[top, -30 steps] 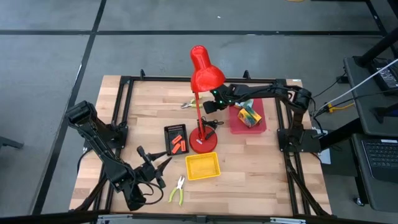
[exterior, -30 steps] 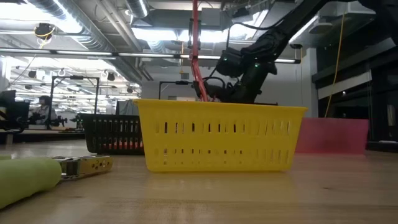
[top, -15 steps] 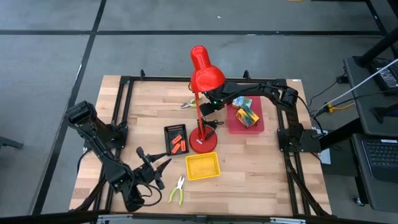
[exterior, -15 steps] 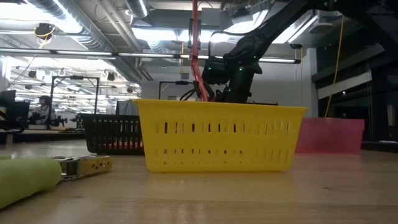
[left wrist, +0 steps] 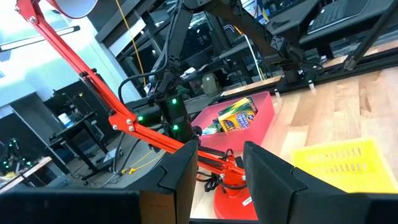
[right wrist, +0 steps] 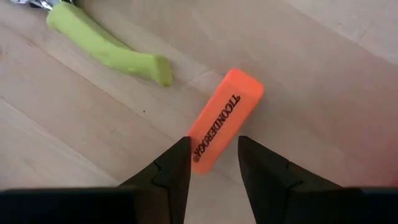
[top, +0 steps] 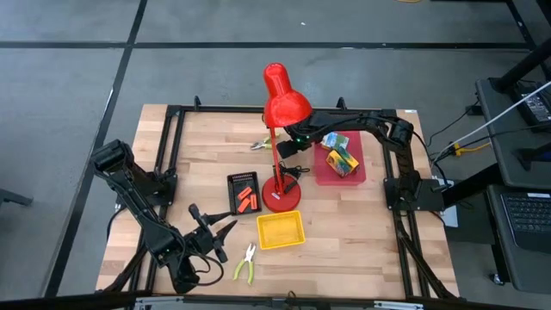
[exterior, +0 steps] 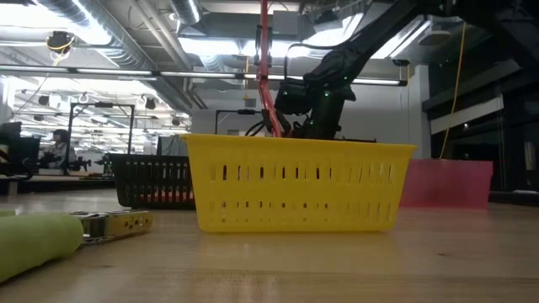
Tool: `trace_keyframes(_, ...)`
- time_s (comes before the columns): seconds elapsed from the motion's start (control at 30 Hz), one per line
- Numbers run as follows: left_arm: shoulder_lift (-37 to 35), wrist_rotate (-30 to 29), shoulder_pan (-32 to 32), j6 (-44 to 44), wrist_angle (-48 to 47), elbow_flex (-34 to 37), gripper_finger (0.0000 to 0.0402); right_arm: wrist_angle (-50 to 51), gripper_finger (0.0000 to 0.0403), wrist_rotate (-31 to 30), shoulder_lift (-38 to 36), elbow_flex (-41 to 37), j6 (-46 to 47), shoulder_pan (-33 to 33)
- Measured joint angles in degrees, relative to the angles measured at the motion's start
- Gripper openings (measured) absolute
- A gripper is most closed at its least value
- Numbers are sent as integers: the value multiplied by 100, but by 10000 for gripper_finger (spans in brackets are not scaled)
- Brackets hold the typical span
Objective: Pick & Place School Supplies
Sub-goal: Put the orange eraser into the black bin
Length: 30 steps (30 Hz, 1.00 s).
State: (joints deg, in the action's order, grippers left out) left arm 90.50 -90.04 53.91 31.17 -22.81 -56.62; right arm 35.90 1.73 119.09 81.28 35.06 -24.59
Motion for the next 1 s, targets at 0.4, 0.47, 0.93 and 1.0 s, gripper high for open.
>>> trace_keyframes(0.4,0,2,0,-45,76,0,127,-21,135,-325,39,422,-486,-86)
trace_keyframes(0.47,0,4,0,-45,77,0,127,50,135,-315,37,428,-518,-97)
trace_keyframes(0.93,0,9,7,-59,80,-26,127,406,191,-323,271,458,-424,-16)
trace_keyframes(1.0,0,6,7,-99,81,-51,127,388,198,-320,276,457,-420,-16)
